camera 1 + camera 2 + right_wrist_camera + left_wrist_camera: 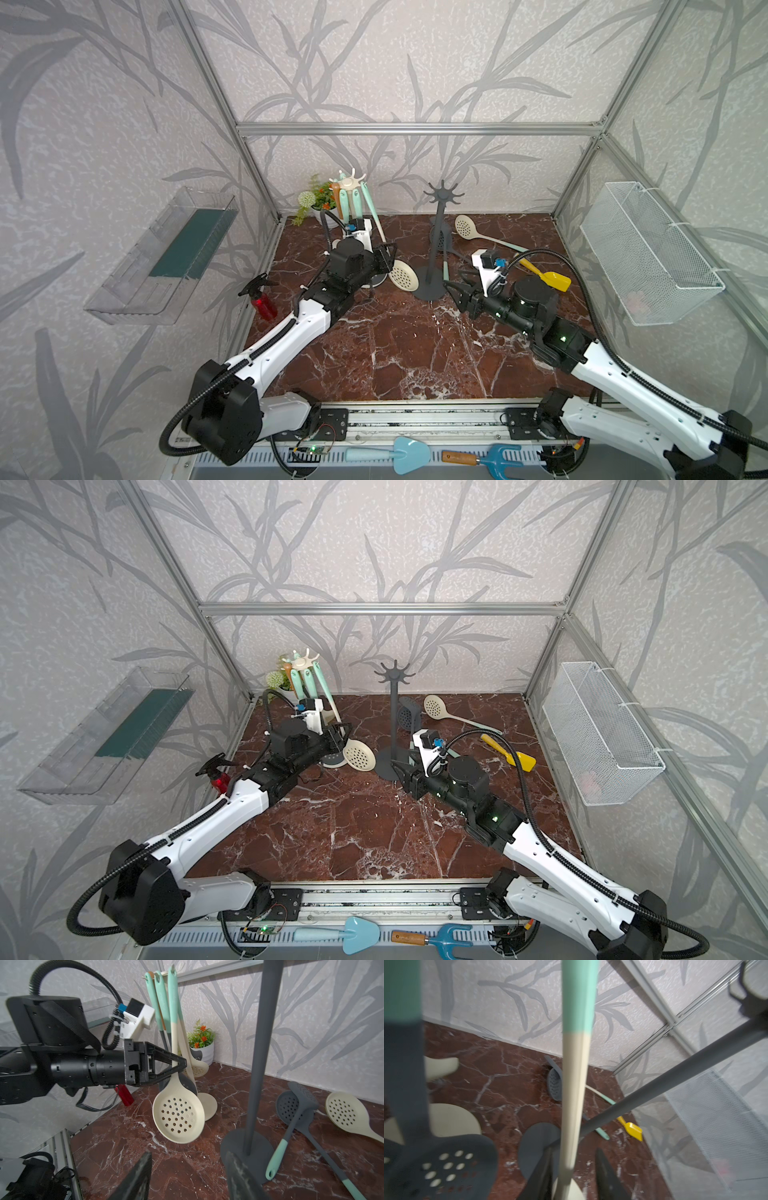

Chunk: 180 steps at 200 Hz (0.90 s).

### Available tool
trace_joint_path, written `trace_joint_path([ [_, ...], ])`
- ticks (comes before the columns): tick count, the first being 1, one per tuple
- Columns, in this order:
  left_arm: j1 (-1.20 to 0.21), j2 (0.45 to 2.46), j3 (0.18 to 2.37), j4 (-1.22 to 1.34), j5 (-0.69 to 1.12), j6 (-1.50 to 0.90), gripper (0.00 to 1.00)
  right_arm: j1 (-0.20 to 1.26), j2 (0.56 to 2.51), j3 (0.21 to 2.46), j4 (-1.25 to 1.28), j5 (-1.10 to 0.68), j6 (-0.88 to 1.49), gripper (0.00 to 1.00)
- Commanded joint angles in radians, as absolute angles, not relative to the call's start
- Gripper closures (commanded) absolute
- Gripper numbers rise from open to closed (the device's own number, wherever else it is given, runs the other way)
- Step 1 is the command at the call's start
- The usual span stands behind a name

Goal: Hang the skimmer on the kitchen utensil rack
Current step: Hang the skimmer on the rack.

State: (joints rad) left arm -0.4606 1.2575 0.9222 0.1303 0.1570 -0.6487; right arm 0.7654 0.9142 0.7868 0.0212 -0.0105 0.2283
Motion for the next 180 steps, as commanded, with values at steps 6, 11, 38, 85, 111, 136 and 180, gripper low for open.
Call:
trace_joint_path([
  [6, -0.457, 1.200, 0.985, -0.007, 0.133, -0.618, 0.47, 0.752, 0.945, 0.830, -0.132, 0.134, 0.303, 0.42],
  [11, -0.457, 1.195, 0.994, -0.036, 0.135, -0.603, 0.44, 0.738, 0.954, 0.828, -0.149, 0.137, 0.319, 0.41],
  [38, -0.457, 1.151, 1.022, -0.179, 0.141, -0.515, 0.35, 0.628, 0.984, 0.792, -0.192, 0.104, 0.403, 0.41],
  [85, -0.456, 1.060, 1.019, -0.379, 0.130, -0.307, 0.25, 0.387, 1.102, 0.762, -0.178, -0.020, 0.495, 0.42],
  [111, -0.456, 1.019, 1.010, -0.420, 0.129, -0.192, 0.20, 0.362, 1.269, 0.829, -0.134, -0.067, 0.493, 0.42],
  [136, -0.456, 0.994, 0.987, -0.417, 0.169, -0.100, 0.16, 0.362, 1.468, 0.922, -0.090, -0.092, 0.511, 0.43],
  [180, -0.456, 0.933, 0.939, -0.408, 0.218, -0.033, 0.14, 0.373, 1.781, 1.136, -0.067, -0.130, 0.514, 0.46],
])
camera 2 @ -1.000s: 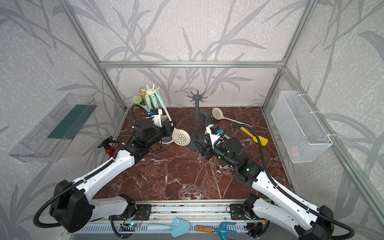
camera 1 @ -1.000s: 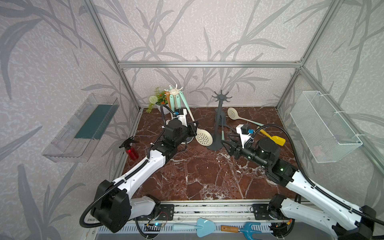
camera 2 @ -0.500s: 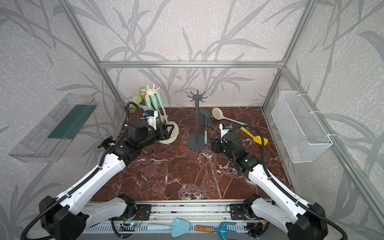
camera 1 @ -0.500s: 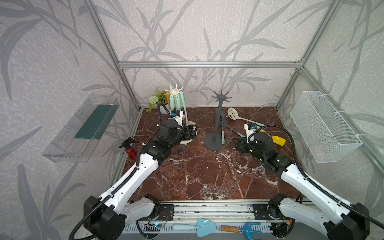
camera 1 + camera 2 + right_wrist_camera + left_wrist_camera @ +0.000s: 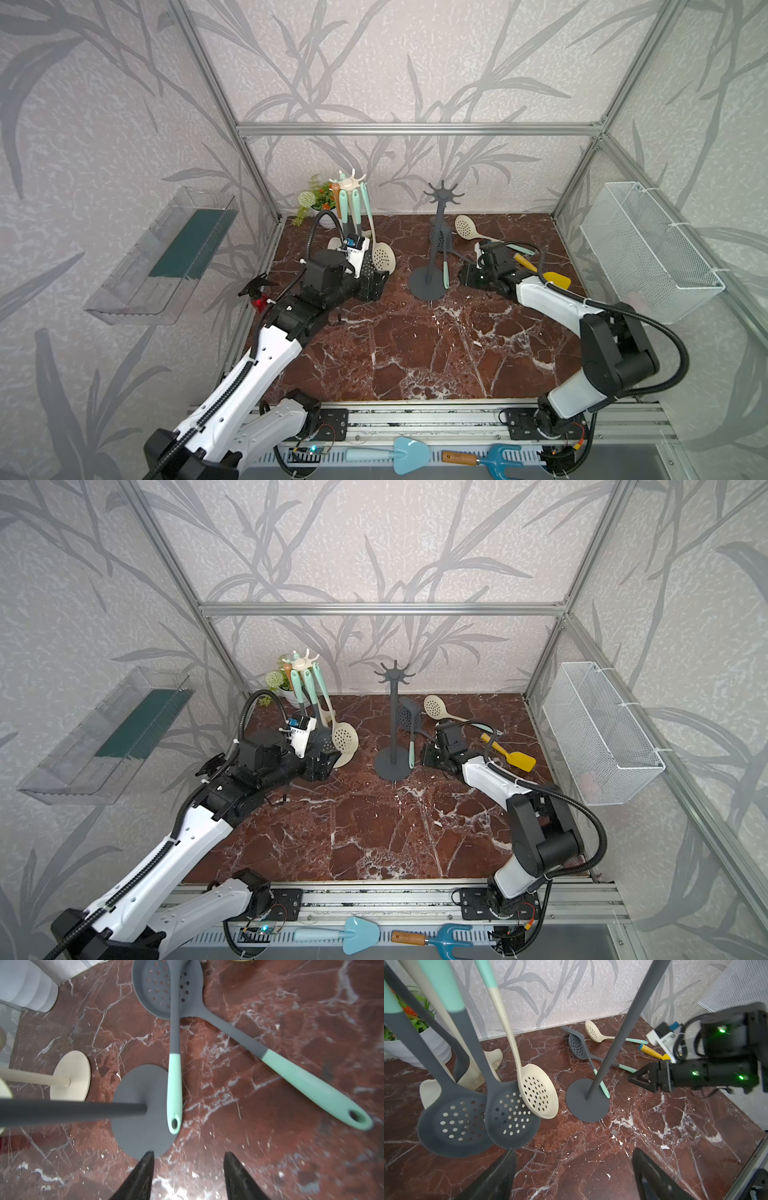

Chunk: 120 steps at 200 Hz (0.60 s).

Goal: Hang the skimmer on the kitchen utensil rack
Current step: Hang the skimmer on the rack, then pick up the skimmer from the center of the board.

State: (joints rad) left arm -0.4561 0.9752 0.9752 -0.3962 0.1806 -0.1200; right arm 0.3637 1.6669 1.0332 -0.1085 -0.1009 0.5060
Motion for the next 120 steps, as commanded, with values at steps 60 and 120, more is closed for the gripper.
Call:
trace_joint_path([
  [60, -0.448, 0.899, 0.910, -0.369, 0.250, -0.028, 0.14, 0.397, 2.092, 1.487, -0.234, -0.066, 0.493, 0.47],
  [120, -0.415, 0.899, 0.912, -0.359, 0.293, -0.050, 0.14, 0.415, 2.233, 1.643, -0.380, 0.044, 0.537, 0.57],
])
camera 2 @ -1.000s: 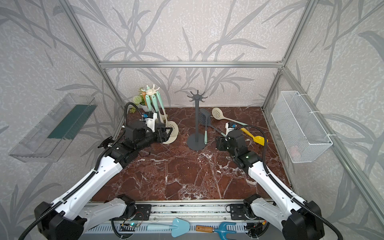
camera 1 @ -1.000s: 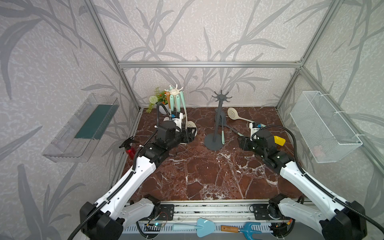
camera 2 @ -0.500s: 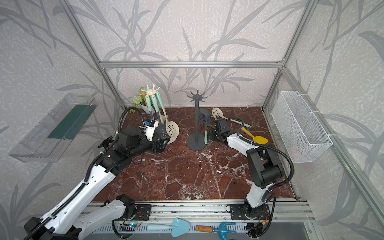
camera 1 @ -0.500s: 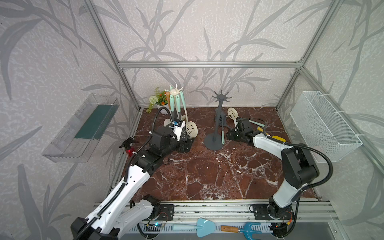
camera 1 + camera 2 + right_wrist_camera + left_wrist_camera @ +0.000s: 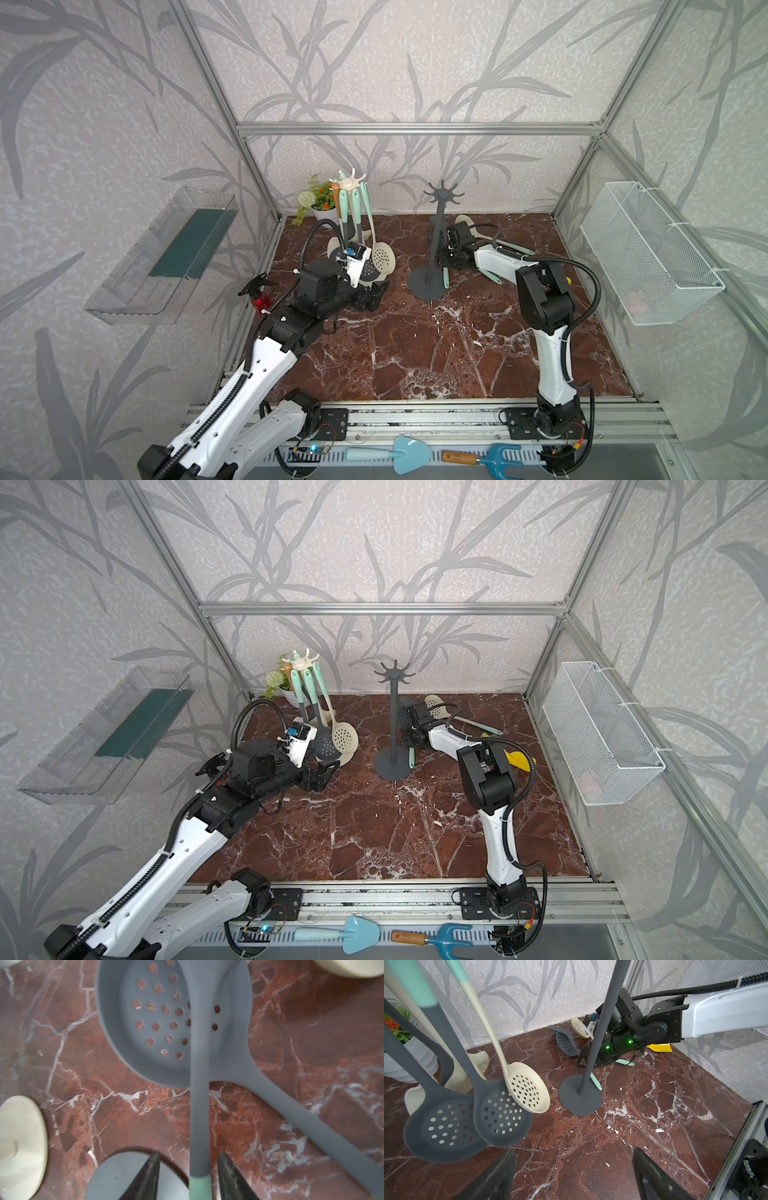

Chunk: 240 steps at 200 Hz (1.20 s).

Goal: Hang the skimmer on the kitchen utensil rack
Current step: Pick up the skimmer from the center of the board.

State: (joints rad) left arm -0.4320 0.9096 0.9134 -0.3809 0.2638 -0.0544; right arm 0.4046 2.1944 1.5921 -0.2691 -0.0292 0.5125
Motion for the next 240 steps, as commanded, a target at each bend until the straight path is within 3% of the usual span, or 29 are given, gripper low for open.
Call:
trace_joint_path([
  [1, -0.415, 0.898, 0.912, -0.358, 0.294, -0.051, 0.14, 0.415, 2.236, 1.645, -0.383, 0.046, 0.538, 0.57],
  [15, -0.407, 0.891, 0.908, -0.354, 0.299, -0.056, 0.14, 0.416, 2.248, 1.652, -0.394, 0.055, 0.551, 0.61],
  [54, -0.395, 0.879, 0.902, -0.349, 0.301, -0.060, 0.14, 0.408, 2.180, 1.645, -0.404, 0.079, 0.542, 0.93],
  [72, -0.393, 0.876, 0.897, -0.346, 0.301, -0.062, 0.14, 0.394, 2.089, 1.594, -0.378, 0.087, 0.542, 0.97],
  [166, -0.389, 0.883, 0.887, -0.325, 0.365, -0.070, 0.16, 0.323, 1.527, 1.149, -0.266, 0.041, 0.547, 1.00],
  [240, -0.394, 0.940, 0.884, -0.277, 0.553, -0.031, 0.23, 0.378, 1.088, 0.975, -0.731, -0.068, 0.425, 1.00],
])
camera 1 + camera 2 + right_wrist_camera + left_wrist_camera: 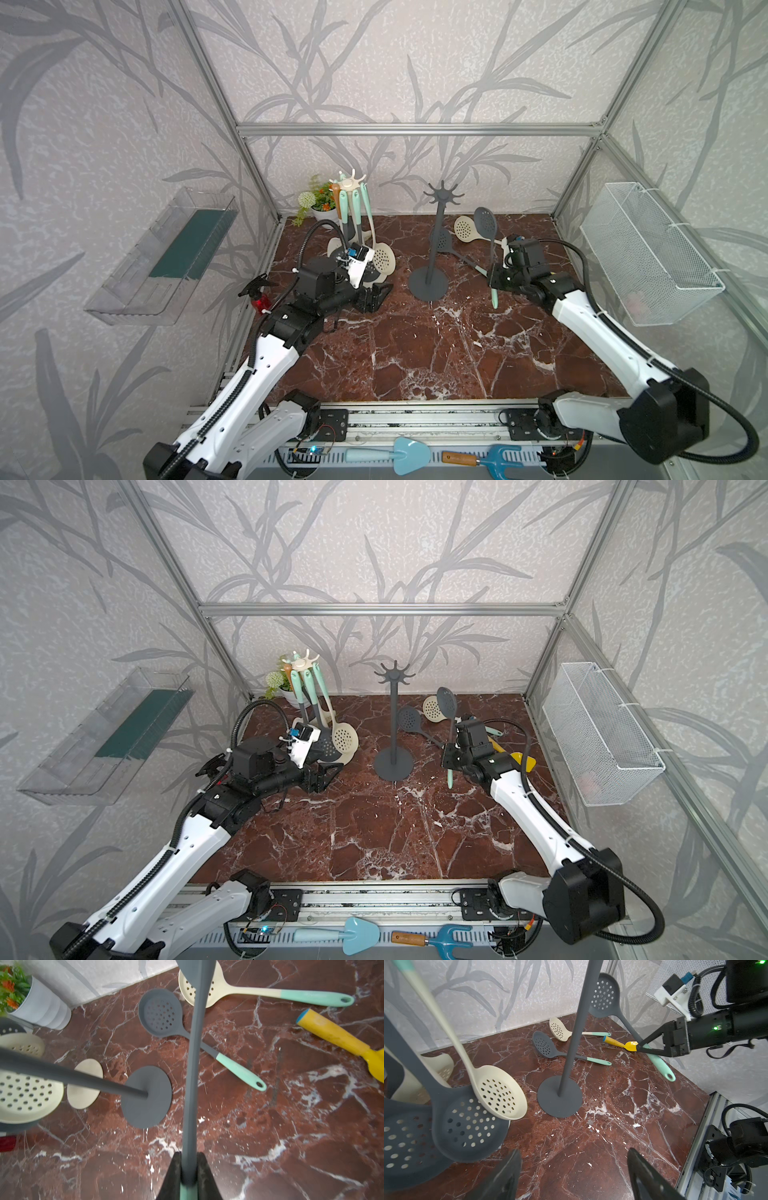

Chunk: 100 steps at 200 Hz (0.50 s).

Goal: Hang the skimmer on the kitchen utensil rack
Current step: Pick up the skimmer from the center of the board.

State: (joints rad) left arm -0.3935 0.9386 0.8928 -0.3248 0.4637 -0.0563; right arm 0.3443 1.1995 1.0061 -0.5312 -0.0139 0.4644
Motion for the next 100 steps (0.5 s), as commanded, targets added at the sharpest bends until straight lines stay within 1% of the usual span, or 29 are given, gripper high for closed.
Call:
trace_joint_path([
  [1, -0.394, 0.940, 0.884, -0.277, 0.555, -0.031, 0.24, 0.380, 1.083, 0.974, -0.737, -0.070, 0.426, 1.00],
  [21, -0.405, 0.945, 0.877, -0.264, 0.585, -0.019, 0.25, 0.407, 0.999, 0.952, -0.834, -0.141, 0.428, 1.00],
  [43, -0.453, 0.943, 0.874, -0.276, 0.585, 0.007, 0.26, 0.454, 0.928, 0.927, -0.903, -0.184, 0.428, 1.00],
  [56, -0.496, 0.936, 0.870, -0.287, 0.576, 0.043, 0.25, 0.500, 0.909, 0.919, -0.940, -0.179, 0.424, 1.00],
  [81, -0.611, 0.938, 0.882, -0.345, 0.494, 0.142, 0.25, 0.600, 0.910, 0.902, -1.004, -0.147, 0.415, 1.00],
  [100, -0.654, 0.956, 0.904, -0.374, 0.452, 0.168, 0.26, 0.683, 0.916, 0.910, -1.027, -0.118, 0.422, 1.00],
])
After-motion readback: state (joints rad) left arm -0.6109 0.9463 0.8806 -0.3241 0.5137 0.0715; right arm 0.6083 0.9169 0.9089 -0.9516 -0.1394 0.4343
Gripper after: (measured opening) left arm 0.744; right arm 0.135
